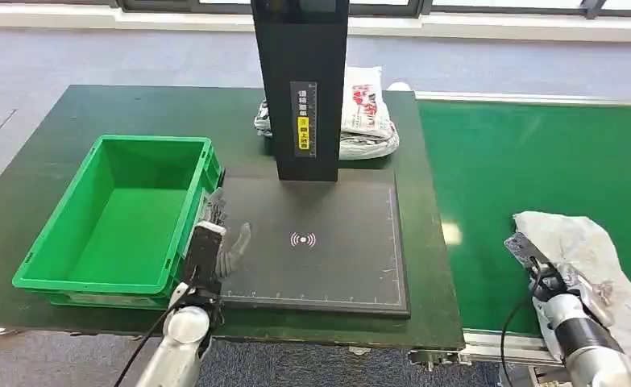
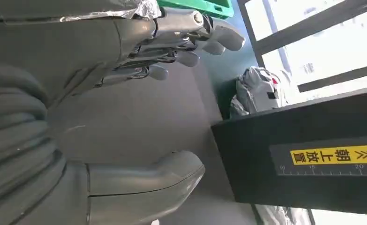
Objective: Moved the parcel from conveyor to table for the left to box.
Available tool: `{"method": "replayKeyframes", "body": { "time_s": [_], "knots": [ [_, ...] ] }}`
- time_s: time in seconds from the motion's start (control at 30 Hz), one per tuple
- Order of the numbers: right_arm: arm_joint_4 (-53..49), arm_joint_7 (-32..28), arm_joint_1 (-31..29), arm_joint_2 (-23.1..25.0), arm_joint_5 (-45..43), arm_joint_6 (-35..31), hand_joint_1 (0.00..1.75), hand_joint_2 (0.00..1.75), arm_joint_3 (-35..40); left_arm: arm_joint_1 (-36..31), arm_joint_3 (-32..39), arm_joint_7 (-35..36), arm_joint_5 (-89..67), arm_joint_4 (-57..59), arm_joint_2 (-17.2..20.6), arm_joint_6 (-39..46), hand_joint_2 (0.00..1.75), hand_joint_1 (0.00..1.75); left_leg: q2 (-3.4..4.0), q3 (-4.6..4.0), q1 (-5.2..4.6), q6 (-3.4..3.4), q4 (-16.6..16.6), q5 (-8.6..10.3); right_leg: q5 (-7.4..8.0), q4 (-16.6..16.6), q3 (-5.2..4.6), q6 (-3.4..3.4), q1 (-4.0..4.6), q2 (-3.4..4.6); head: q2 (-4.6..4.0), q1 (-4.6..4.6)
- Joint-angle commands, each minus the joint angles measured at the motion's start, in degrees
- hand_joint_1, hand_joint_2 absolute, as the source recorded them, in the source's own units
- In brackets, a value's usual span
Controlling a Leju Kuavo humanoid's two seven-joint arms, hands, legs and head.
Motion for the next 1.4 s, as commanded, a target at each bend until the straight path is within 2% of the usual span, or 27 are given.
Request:
{"method": "replayKeyframes", "body": {
  "time_s": [0.03, 0.77, 1.03, 1.2, 1.3, 1.4],
  "knots": [
    [1.27, -0.01, -0.85, 1.96, 0.16, 0.78, 1.75, 1.75, -4.95, -0.88, 1.5, 0.22, -0.08, 2.66, 0.04, -0.35, 1.75, 0.0, 0.1, 0.2, 0.04, -0.04, -0.1, -0.03, 0.01, -0.12, 0.18, -0.07, 0.05, 0.1, 0.0, 0.0],
    [1.27, -0.01, -0.85, 1.96, 0.16, 0.78, 1.75, 1.75, -4.95, -0.88, 1.5, 0.22, -0.08, 2.66, 0.04, -0.35, 1.75, 0.0, 0.12, 0.26, 0.04, -0.04, -0.15, -0.03, 0.02, -0.18, 0.25, -0.08, 0.04, 0.12, 0.0, 0.0],
    [2.89, -0.96, -2.64, 1.47, 1.12, 1.66, 1.75, 1.75, -4.19, -0.95, 1.68, -0.01, 0.05, 2.8, -0.06, -0.16, 1.75, 0.0, 0.14, 0.14, 0.01, -0.03, -0.06, -0.04, 0.01, -0.08, 0.12, -0.05, 0.01, 0.14, 0.0, 0.0],
    [2.91, -3.69, -3.22, 2.04, -0.92, 2.69, 1.75, 1.75, -5.66, -0.59, 1.99, -0.1, 0.18, 2.61, 0.09, -0.06, 1.75, 0.0, 0.16, 0.16, 0.01, -0.03, -0.08, -0.04, 0.02, -0.09, 0.14, -0.06, 0.01, 0.16, 0.0, 0.0],
    [2.16, -8.71, -3.48, 3.09, -5.55, 4.22, 1.75, 1.75, -8.57, -0.44, 2.14, -0.42, 0.23, 2.61, 0.16, 0.05, 1.75, 0.0, 0.19, 0.14, 0.0, -0.03, -0.08, -0.04, 0.03, -0.08, 0.11, -0.05, 0.0, 0.18, 0.0, 0.0],
    [2.16, -8.71, -3.48, 3.09, -5.55, 4.22, 1.75, 1.75, -8.57, -0.44, 2.14, -0.42, 0.23, 2.61, 0.16, 0.05, 1.75, 0.0, 0.18, 0.12, 0.0, -0.03, -0.07, -0.04, 0.03, -0.07, 0.09, -0.05, 0.0, 0.18, 0.0, 0.0]
  ]
}}
